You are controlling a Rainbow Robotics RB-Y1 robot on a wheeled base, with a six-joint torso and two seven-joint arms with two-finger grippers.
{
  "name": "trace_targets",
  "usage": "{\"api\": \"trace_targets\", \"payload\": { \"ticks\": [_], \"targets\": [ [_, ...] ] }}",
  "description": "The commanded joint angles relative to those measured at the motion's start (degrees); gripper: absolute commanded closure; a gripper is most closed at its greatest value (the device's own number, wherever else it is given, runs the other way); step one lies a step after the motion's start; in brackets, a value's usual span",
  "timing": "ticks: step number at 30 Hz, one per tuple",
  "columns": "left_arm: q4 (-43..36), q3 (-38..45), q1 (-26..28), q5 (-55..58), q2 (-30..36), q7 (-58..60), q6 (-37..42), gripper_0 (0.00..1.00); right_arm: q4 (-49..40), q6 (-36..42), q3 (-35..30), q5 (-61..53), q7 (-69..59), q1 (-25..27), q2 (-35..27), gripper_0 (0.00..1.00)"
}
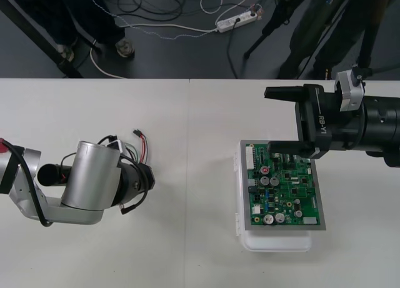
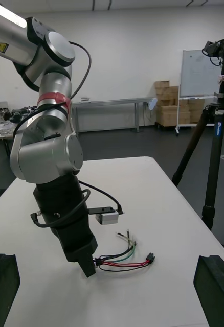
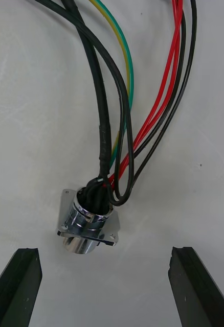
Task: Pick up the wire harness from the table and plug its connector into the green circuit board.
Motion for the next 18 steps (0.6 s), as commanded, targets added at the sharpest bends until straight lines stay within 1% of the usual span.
{"api": "trace_targets", "payload": {
  "ticks": [1,11,18],
  "targets": [
    [0.87,-1.4,-2.62,-0.49,-2.42,-0.03,2.42,0.26,-0.29,-0.45,-2.38,-2.49,-1.26,0.42,-2.91,0.0],
    [1.58,-1.31,-2.62,-0.49,-3.04,-0.03,2.51,0.27,-1.79,-0.45,-2.47,-5.04,-1.35,3.41,-3.61,0.0],
    [3.95,-0.34,-1.13,-2.34,-3.04,0.85,2.86,0.26,-2.31,-0.45,-2.73,-5.39,-2.14,3.85,-3.7,0.0]
  ]
}}
